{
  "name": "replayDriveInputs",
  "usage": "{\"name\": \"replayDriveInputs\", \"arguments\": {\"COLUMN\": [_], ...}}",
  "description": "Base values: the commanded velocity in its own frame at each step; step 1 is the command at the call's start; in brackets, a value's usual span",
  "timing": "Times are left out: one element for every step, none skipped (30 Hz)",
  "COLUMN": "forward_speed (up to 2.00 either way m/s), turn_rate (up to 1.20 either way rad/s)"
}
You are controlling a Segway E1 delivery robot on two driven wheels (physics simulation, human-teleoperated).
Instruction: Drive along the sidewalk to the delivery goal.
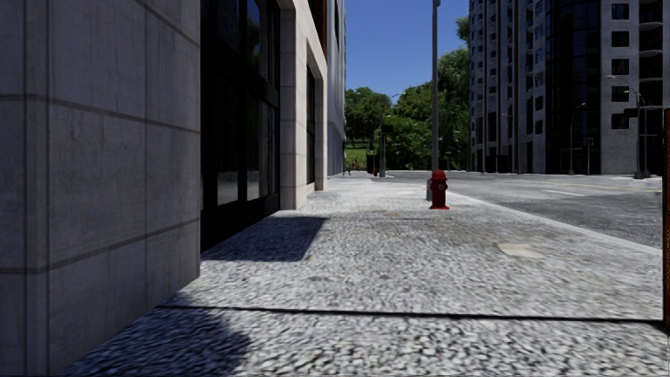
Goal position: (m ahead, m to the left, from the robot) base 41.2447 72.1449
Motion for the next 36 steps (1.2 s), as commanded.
{"name": "replayDriveInputs", "arguments": {"forward_speed": [2.0,2.0,2.0,2.0,2.0,2.0,2.0,2.0,2.0,2.0,2.0,2.0,2.0,2.0,2.0,2.0,2.0,2.0,2.0,2.0,2.0,2.0,2.0,2.0,2.0,2.0,2.0,2.0,2.0,2.0,2.0,2.0,2.0,2.0,2.0,2.0], "turn_rate": [-0.18,-0.19,-0.19,-0.19,-0.2,-0.2,-0.2,-0.21,-0.21,-0.22,-0.22,-0.23,-0.23,-0.25,-0.28,-0.28,-0.29,-0.29,-0.29,-0.29,-0.29,-0.27,-0.23,-0.16,0.0,0.0,0.0,0.0,0.0,0.0,0.0,0.0,0.0,0.0,0.0,0.0]}}
